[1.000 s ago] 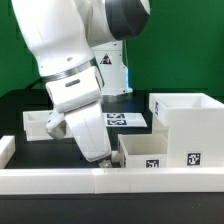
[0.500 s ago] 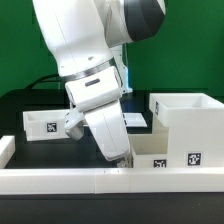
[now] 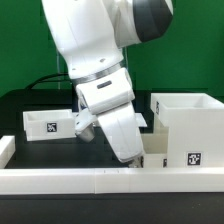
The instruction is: Assemble drawer
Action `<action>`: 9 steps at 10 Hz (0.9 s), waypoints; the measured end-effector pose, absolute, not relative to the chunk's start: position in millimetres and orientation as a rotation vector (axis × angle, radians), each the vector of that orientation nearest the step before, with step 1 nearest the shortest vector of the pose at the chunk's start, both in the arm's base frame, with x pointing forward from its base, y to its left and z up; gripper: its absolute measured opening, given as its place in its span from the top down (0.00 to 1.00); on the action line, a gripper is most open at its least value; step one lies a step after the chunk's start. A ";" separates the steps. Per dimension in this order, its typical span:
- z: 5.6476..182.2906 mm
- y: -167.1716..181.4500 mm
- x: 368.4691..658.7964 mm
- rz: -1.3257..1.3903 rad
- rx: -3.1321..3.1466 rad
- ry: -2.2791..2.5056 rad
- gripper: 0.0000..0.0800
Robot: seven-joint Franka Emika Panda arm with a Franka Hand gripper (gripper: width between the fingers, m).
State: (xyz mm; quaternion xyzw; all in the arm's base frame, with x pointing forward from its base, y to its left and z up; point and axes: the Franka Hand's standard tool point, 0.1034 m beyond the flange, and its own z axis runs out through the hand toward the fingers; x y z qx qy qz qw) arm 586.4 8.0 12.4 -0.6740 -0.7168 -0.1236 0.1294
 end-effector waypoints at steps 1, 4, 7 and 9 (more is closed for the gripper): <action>13.8 15.1 587.1 -0.363 -1.944 -2.094 0.19; 13.1 31.3 586.4 -0.350 -1.919 -2.119 0.19; 12.8 24.2 585.3 -0.336 -1.949 -2.086 0.19; 16.8 1.3 586.5 -0.331 -1.989 -2.066 0.19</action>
Offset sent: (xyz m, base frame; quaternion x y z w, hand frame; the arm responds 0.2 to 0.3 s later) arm 0.0018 0.0229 -0.0001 0.0087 0.0115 0.0092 0.9999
